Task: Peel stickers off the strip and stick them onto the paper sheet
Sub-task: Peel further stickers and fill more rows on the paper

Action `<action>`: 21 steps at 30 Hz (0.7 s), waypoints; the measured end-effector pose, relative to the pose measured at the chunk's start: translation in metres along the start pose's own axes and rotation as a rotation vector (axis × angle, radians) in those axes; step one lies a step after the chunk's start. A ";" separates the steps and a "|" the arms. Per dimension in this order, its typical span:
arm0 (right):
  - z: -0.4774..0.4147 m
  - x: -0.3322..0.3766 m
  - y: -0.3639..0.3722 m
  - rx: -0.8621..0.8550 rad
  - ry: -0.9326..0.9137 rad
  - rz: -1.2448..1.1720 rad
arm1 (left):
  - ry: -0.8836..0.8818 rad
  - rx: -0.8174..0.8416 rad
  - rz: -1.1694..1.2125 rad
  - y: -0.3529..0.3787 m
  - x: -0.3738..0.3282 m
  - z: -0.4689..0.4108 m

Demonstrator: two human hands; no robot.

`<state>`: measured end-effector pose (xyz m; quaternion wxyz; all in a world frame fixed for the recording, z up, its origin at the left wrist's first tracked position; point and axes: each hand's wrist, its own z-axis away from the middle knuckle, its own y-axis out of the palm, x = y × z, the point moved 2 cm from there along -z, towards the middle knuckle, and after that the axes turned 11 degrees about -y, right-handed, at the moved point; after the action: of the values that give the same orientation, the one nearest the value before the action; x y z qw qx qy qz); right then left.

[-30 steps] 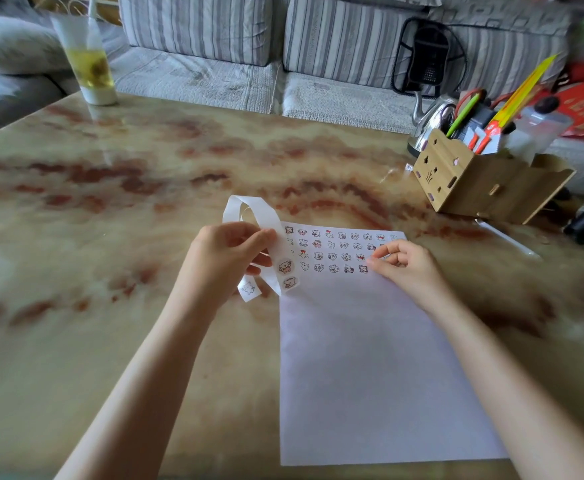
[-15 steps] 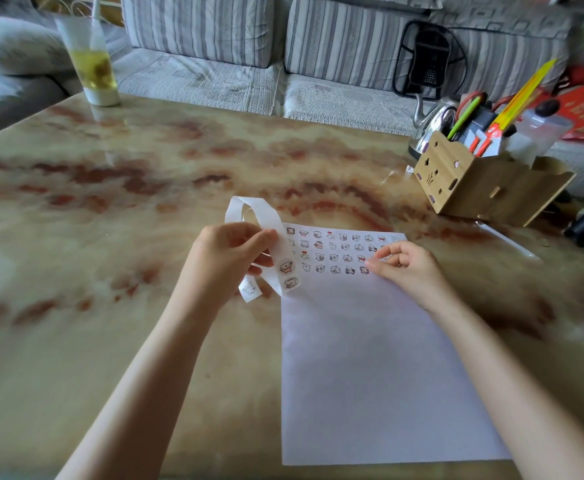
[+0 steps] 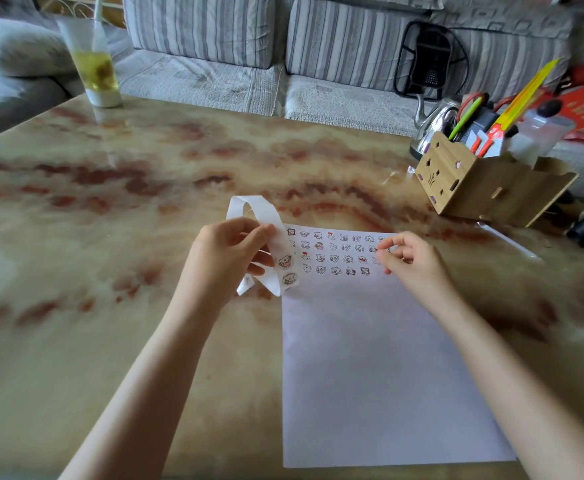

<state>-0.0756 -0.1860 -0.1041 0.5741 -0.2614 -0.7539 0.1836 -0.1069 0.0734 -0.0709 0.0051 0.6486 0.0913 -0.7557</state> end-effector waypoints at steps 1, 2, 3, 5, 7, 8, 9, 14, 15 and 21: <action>0.003 0.011 -0.001 -0.035 -0.069 0.041 | 0.009 -0.008 0.000 0.000 0.000 0.000; 0.006 0.023 -0.001 -0.059 -0.141 0.036 | 0.016 -0.015 0.002 0.000 -0.001 0.000; 0.010 0.038 0.002 -0.058 -0.211 -0.018 | 0.020 -0.021 0.010 0.001 -0.001 0.000; 0.019 0.068 0.015 0.015 -0.284 -0.189 | 0.025 -0.032 0.031 0.001 -0.002 -0.001; 0.024 0.087 0.031 0.107 -0.297 -0.263 | 0.033 -0.046 0.036 0.002 -0.002 -0.001; 0.026 0.092 0.038 0.141 -0.305 -0.266 | 0.038 -0.056 0.036 0.002 -0.002 -0.001; 0.027 0.096 0.043 0.164 -0.309 -0.272 | 0.043 -0.064 0.037 0.001 -0.002 -0.001; 0.027 0.101 0.050 0.121 -0.308 -0.335 | 0.052 -0.076 0.038 0.001 -0.003 0.000; 0.027 0.102 0.050 0.110 -0.312 -0.340 | 0.050 -0.068 0.045 0.001 -0.003 0.000; 0.028 0.101 0.050 0.041 -0.317 -0.367 | -0.061 0.055 0.188 0.005 -0.005 0.004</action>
<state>-0.1135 -0.0846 -0.0631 0.4777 -0.0764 -0.8655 0.1304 -0.1095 0.0674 -0.0660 0.0606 0.6307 0.0090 -0.7736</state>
